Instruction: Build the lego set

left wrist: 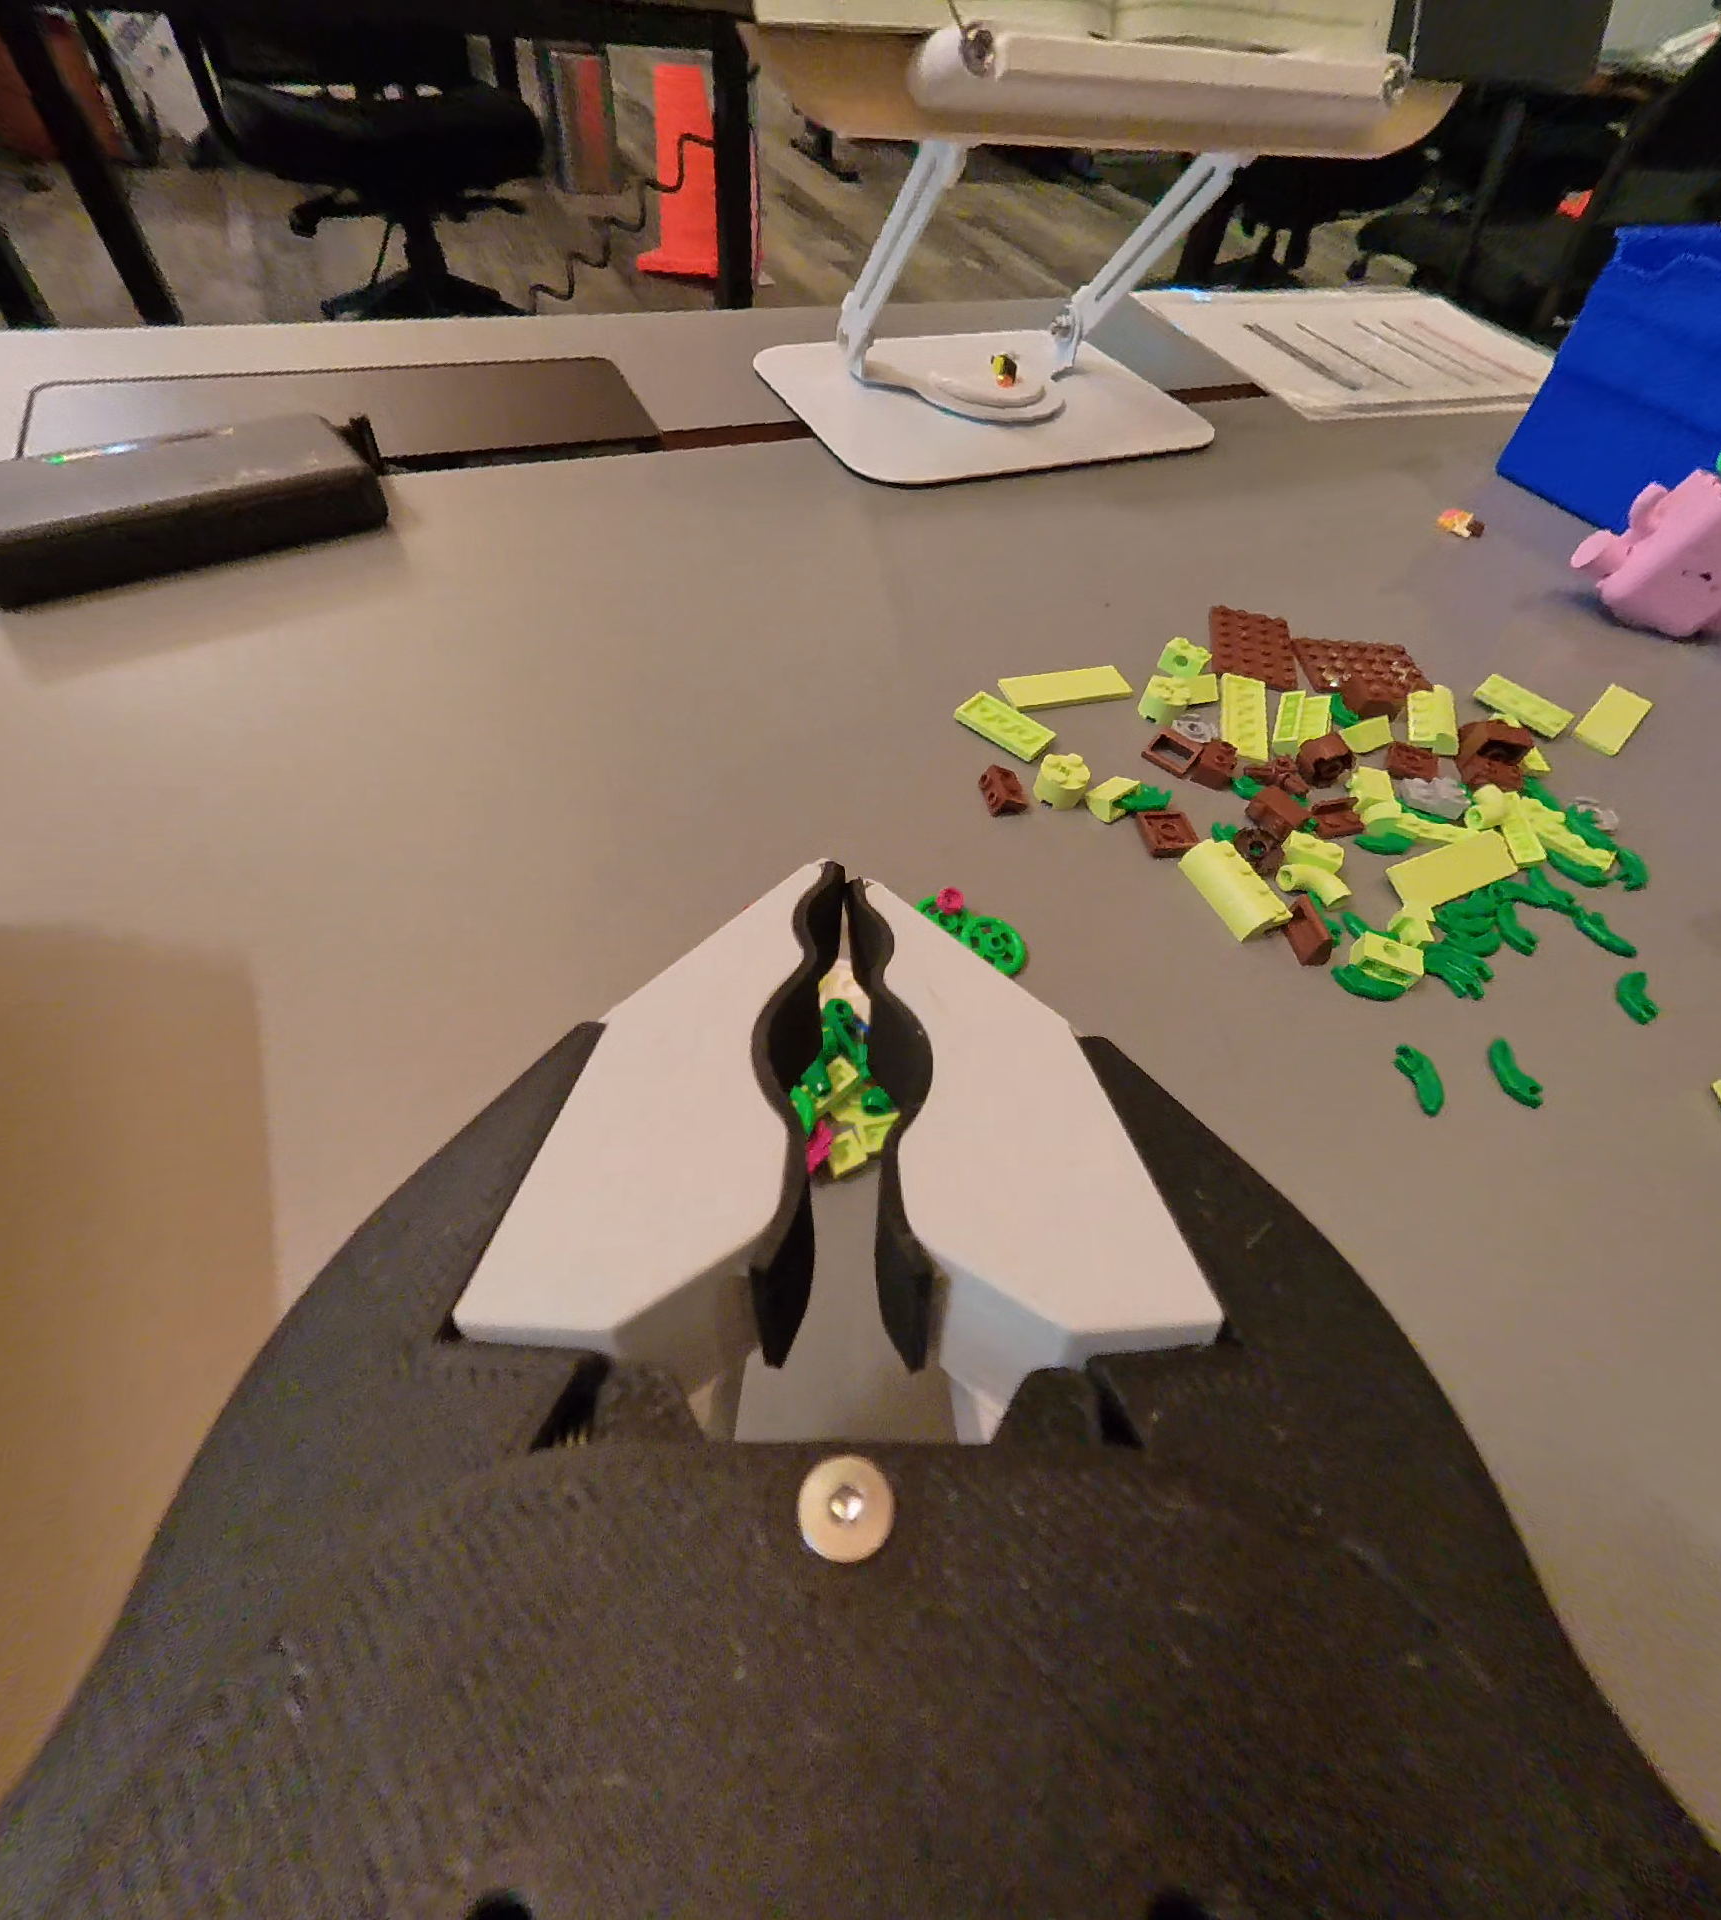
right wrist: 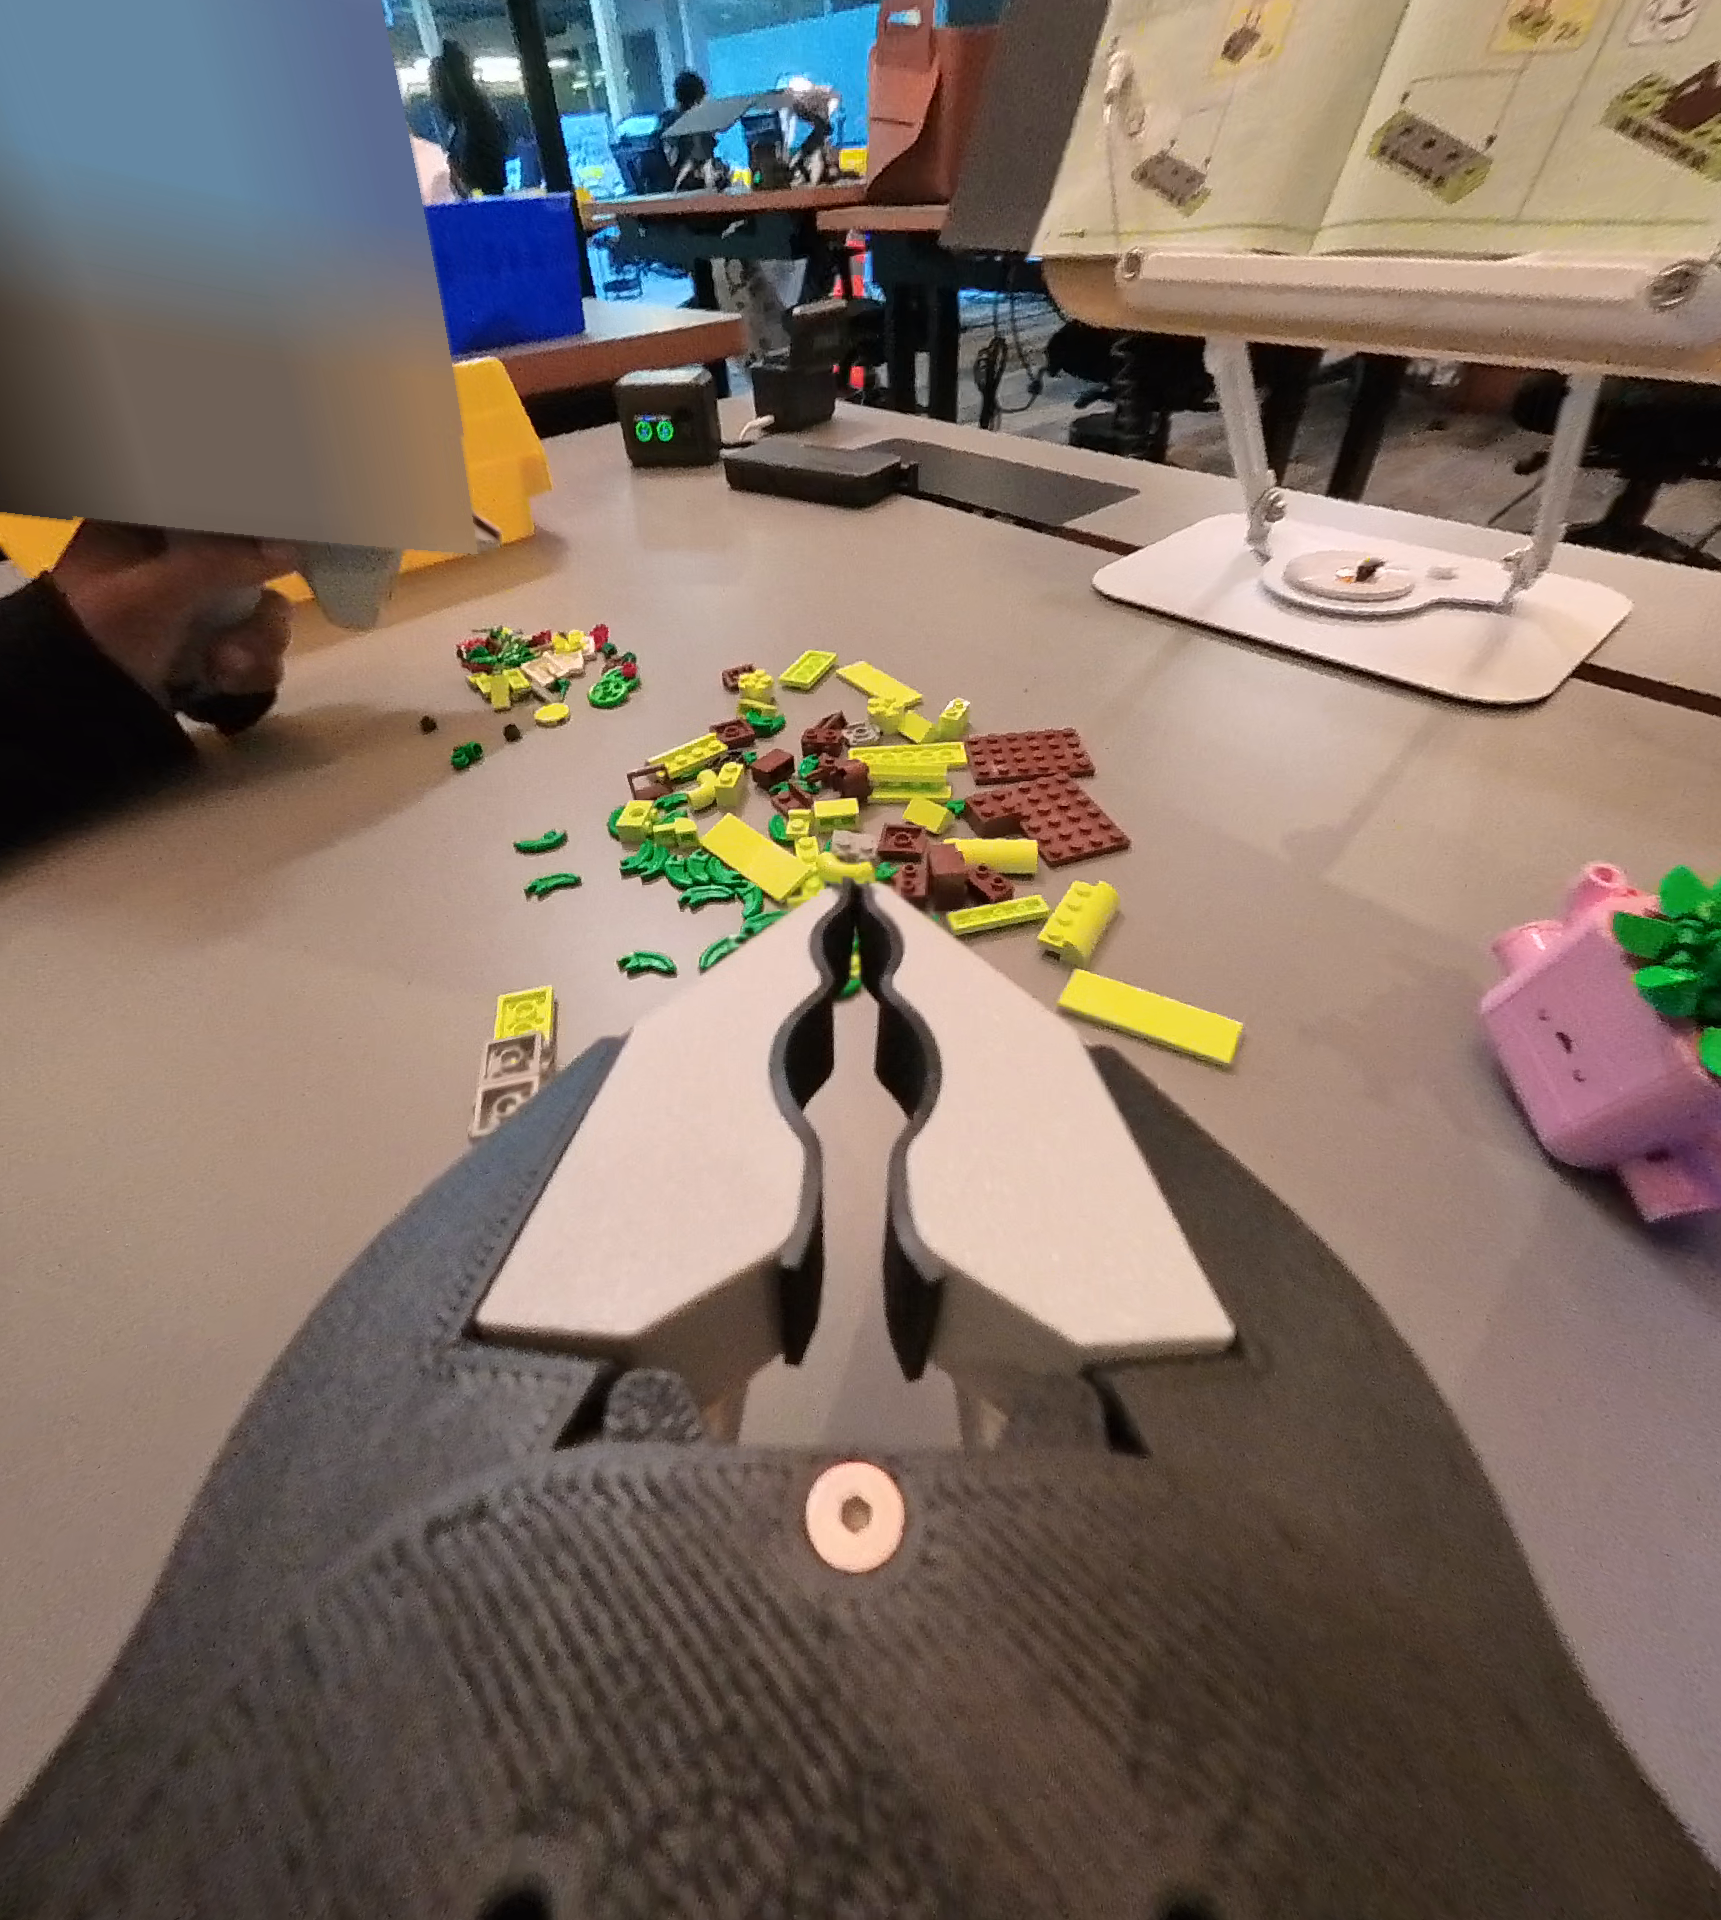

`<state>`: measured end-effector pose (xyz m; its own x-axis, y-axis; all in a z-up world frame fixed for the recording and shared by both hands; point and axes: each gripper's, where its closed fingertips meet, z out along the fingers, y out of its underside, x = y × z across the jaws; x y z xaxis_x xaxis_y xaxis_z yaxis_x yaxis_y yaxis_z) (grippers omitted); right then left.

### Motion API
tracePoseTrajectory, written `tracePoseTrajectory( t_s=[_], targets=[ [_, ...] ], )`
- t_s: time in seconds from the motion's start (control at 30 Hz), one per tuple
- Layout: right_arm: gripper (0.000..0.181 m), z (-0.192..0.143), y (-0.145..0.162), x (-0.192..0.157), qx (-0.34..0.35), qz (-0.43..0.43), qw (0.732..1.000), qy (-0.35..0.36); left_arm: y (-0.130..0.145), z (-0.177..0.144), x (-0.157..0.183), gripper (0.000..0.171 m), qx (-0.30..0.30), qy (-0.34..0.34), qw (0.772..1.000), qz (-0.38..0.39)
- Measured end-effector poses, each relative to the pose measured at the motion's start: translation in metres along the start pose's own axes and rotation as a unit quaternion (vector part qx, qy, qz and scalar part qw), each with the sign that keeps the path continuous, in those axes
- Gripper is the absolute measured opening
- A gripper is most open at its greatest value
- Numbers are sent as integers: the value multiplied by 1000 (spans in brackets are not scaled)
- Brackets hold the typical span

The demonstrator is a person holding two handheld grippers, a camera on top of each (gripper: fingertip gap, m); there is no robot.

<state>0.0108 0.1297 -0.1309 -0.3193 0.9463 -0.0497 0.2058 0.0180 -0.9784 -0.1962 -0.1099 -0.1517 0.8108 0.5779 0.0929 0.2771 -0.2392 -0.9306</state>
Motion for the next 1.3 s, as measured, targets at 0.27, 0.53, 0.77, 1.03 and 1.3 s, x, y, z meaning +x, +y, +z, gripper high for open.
tracePoseTrajectory(
  t_s=[0.27, 0.53, 0.77, 1.03, 1.3],
  targets=[
    [0, 11, 9, 5, -37, 17, 999, -1, -4, 19, 51, 3, -11, 56, 996, 71],
    [0, 13, 9, 16, -36, 55, 998, 6, -4, 27, 121, 3, -4, 153, 984, 97],
    [0, 50, -4, -5, -27, 97, 993, -68, 1, 28, 124, 2, -9, 182, 979, 87],
    [0, 60, 9, -15, -69, 19, 996, -53, 7, 30, 131, 2, -26, 186, 976, 113],
    [0, 63, 15, -18, -95, 77, 987, -105, 7, 30, 134, 2, -25, 187, 974, 126]
  ],
)
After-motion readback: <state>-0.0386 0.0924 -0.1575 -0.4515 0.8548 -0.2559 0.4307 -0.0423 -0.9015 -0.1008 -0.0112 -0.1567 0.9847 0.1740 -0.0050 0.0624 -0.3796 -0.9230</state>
